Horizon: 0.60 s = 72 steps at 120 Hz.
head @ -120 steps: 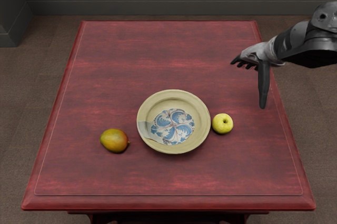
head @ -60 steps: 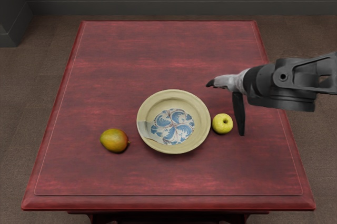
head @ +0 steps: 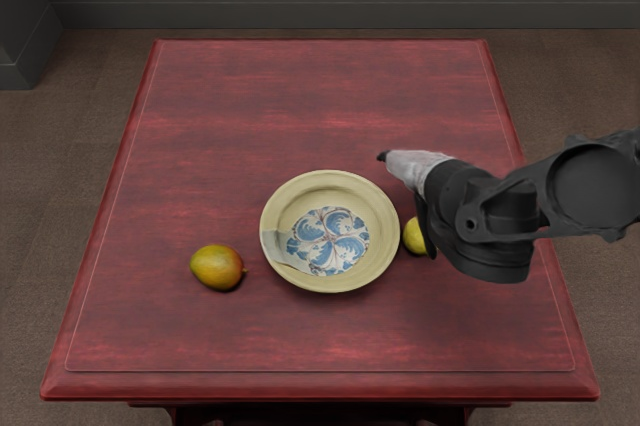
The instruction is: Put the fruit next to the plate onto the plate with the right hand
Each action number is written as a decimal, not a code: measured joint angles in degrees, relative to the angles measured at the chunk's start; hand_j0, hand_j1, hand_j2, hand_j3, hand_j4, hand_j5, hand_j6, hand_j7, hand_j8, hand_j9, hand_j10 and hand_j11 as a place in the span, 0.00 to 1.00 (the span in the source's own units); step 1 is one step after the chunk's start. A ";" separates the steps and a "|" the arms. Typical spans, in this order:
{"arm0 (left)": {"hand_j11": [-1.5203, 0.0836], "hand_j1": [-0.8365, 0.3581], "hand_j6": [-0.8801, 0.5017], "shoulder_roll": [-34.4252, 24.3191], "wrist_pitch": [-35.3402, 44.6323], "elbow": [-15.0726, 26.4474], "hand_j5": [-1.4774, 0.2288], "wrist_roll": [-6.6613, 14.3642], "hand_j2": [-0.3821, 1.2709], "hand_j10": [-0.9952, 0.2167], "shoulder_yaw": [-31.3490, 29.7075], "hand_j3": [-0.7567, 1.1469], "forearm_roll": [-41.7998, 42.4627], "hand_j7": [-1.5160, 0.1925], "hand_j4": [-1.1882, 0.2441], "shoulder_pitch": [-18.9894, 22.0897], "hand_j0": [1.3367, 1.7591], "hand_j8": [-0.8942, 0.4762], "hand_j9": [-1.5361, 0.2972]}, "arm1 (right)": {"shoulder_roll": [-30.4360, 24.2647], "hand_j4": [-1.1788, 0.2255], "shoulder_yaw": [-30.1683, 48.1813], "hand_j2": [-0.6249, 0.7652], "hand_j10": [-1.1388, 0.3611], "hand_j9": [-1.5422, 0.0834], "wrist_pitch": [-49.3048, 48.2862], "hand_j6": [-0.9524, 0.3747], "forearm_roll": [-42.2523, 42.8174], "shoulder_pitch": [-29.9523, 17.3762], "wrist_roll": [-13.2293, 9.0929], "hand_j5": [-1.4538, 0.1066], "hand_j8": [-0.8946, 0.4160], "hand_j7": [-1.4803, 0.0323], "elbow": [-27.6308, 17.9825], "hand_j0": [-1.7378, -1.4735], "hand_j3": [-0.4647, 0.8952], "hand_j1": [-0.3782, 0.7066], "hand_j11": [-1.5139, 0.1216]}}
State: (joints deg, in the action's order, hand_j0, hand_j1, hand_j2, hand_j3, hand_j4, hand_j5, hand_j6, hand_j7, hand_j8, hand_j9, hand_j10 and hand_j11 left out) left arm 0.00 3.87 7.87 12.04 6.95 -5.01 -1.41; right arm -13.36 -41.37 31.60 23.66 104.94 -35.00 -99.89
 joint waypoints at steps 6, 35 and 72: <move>0.95 0.99 0.64 0.00 0.00 0.00 0.87 0.00 0.23 0.82 0.00 0.40 0.00 0.89 0.83 0.00 0.76 0.65 0.84 | 1.06 0.80 -0.80 0.44 0.73 0.91 1.30 0.68 -0.07 -0.14 0.00 0.89 0.64 0.94 0.08 0.30 0.34 0.08 0.89; 0.95 0.99 0.64 0.00 0.00 0.01 0.87 0.00 0.23 0.82 0.00 0.40 0.00 0.89 0.83 0.00 0.76 0.65 0.84 | 3.57 0.81 -2.63 0.44 0.73 0.91 3.20 0.68 -0.18 -1.05 0.00 0.89 0.65 0.94 0.30 0.30 0.34 0.08 0.89; 0.95 0.99 0.64 0.00 0.00 0.00 0.87 0.00 0.23 0.82 0.00 0.40 0.00 0.89 0.83 0.00 0.76 0.65 0.84 | 4.38 0.70 -3.67 0.42 0.63 0.79 3.40 0.57 -0.11 -2.73 0.00 0.77 0.53 0.81 0.59 0.30 0.34 0.24 0.77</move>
State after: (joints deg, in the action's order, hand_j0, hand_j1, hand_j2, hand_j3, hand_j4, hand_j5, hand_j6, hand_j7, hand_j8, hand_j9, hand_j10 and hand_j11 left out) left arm 0.00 3.87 7.87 12.04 6.95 -5.01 -1.41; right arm -8.98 -45.04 34.99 23.54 102.21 -35.00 -99.29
